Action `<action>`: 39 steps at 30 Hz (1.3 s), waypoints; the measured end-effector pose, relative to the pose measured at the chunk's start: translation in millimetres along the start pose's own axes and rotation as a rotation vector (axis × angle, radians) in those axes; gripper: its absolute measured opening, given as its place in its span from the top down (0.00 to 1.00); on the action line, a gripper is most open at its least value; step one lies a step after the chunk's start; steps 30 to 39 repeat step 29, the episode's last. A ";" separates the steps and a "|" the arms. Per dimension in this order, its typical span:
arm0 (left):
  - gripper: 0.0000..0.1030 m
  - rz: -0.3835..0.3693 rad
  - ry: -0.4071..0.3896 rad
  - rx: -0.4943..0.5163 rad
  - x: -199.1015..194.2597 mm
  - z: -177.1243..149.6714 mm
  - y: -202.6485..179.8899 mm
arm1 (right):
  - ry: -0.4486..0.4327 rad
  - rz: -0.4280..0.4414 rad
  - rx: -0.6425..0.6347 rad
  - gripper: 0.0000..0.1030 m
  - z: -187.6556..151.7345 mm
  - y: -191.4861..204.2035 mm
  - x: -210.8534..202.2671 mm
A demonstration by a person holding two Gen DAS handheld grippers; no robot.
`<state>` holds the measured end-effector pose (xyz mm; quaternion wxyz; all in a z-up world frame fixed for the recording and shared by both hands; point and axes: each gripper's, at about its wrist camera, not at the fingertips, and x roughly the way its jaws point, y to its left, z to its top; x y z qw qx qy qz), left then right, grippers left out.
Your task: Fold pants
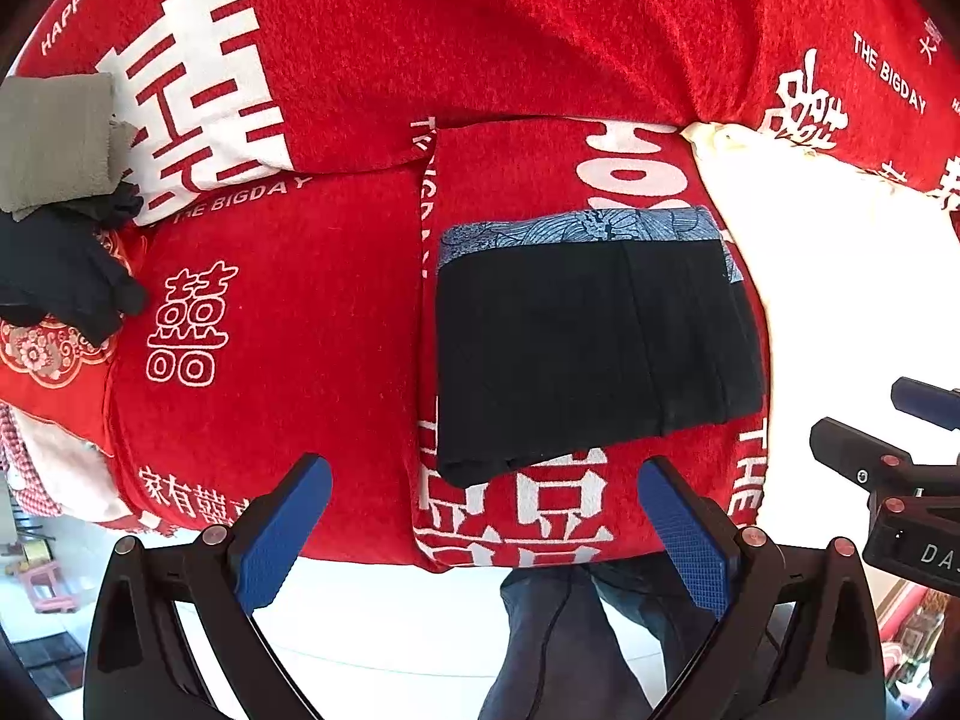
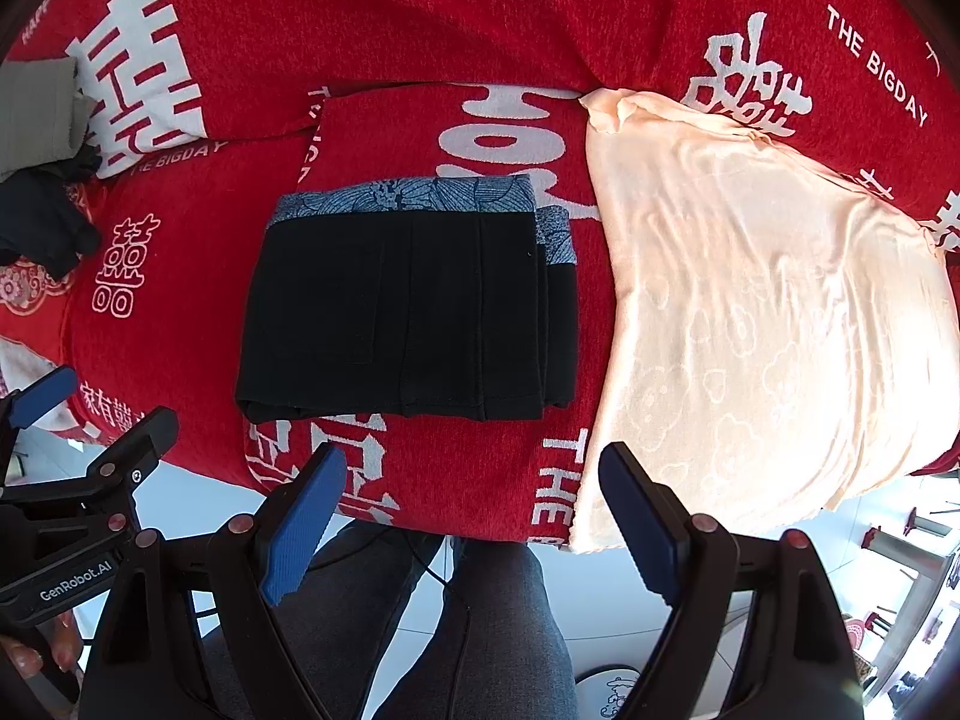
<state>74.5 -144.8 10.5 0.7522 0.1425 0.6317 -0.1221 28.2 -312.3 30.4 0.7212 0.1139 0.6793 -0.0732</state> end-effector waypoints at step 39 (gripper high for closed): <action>0.00 -0.020 -0.007 0.015 -1.4 2.5 -5.8 | 0.011 0.007 0.008 0.14 -0.3 -4.0 5.8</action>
